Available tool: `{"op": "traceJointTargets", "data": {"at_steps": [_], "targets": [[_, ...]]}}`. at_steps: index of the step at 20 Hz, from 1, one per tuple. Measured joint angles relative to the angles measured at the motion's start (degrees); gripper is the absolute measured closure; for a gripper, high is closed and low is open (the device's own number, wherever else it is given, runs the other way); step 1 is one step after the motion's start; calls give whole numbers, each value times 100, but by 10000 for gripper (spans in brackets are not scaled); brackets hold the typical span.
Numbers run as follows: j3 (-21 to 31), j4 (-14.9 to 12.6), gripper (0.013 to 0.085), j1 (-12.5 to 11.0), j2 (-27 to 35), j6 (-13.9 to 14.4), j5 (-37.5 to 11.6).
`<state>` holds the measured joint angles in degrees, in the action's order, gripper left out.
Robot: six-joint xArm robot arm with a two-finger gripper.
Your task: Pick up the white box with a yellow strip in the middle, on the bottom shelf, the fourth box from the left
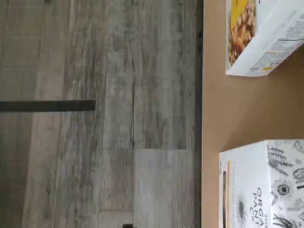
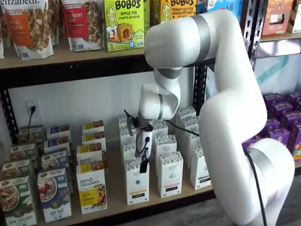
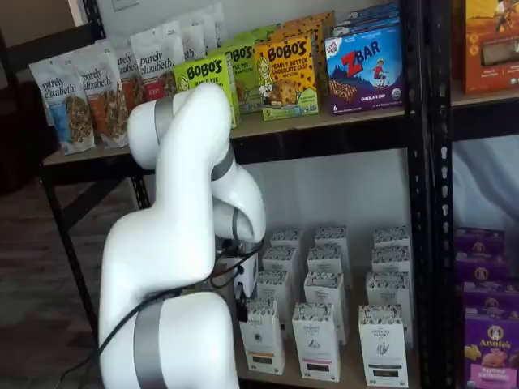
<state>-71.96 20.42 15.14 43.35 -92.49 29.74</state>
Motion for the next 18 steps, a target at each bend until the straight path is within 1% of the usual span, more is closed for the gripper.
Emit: {"op": "traceJointTargets", "data": {"at_steps": [2, 5, 6, 8, 11, 12, 18], "targets": [[-80, -166, 130, -38, 41, 118, 243], [9, -59, 130, -68, 74, -26, 133], [44, 22, 130, -68, 80, -105, 44], [111, 289, 130, -57, 95, -353, -172], [149, 812, 130, -31, 133, -816, -476], [138, 914, 130, -25, 157, -905, -550], [-99, 954, 130, -37, 354, -945, -649]]}}
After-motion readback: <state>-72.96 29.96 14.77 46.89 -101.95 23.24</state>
